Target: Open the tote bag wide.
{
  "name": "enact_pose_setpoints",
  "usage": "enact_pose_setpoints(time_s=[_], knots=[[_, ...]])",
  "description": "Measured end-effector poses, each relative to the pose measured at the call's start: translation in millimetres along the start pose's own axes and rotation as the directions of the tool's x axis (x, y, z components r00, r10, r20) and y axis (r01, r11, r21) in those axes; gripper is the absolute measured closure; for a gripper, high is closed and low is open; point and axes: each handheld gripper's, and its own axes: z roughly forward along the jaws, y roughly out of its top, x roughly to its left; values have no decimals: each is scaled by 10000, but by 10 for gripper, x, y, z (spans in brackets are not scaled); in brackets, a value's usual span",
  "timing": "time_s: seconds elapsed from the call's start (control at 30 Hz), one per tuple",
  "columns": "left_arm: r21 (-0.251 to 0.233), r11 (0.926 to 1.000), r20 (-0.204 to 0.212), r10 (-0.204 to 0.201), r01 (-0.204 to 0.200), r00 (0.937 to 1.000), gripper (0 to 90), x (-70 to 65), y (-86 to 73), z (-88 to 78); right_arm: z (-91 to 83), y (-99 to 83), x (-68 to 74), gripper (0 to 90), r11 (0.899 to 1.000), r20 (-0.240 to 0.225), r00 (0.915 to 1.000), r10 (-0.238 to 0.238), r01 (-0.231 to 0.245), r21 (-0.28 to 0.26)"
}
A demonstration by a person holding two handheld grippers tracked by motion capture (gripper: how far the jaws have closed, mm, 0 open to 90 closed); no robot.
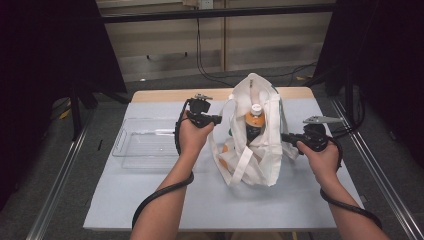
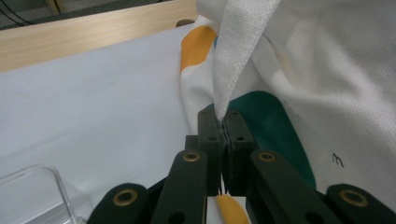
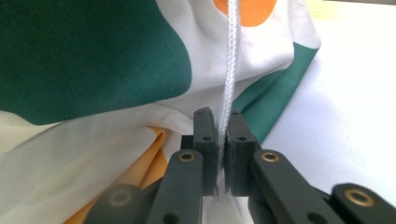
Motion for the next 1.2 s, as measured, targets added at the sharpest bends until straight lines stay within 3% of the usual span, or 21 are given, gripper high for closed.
enact_pose_setpoints(time_s=[0.23,0.3,0.4,0.5,0.6,0.73,0.93,0.97,1.07,1.1,1.2], knots=[[246,9997,-124,-88,91,9999,880,-5,-95,42,5,-14,-13,853,10000,36,10000,85,-85,24],[183,9993,-145,-312,314,9994,880,-21,-126,74,1,-18,-21,853,9999,44,9999,117,-117,17],[485,9988,-156,-59,67,9999,880,-2,-156,84,-3,-23,-26,852,9998,72,9998,200,-200,34],[338,9989,-180,-322,328,9993,880,-15,-189,99,-5,-26,-30,849,9998,86,9997,218,-218,19],[494,9986,-155,-161,169,9998,880,-3,-198,89,-4,-23,-25,845,9998,98,9997,213,-213,25],[399,9986,-190,-328,335,9993,880,3,-208,85,-5,-6,-15,778,9998,171,9997,169,-169,-45],[424,9986,-130,-303,309,9995,880,12,-203,84,-35,37,-9,666,9997,382,9993,-11,20,-231],[572,9982,-59,-165,168,9998,880,16,-196,80,-45,61,-1,610,9994,550,9984,-126,144,-316],[401,9987,-58,-321,323,9995,880,-14,-179,91,-57,130,4,587,9988,648,9978,-150,180,-452],[566,9983,-32,-113,115,9999,881,-6,-170,81,-60,168,10,577,9983,655,9976,-217,252,-528],[576,9983,-32,-66,68,10000,881,-18,-157,85,-59,248,27,574,9973,733,9968,-310,357,-634]])
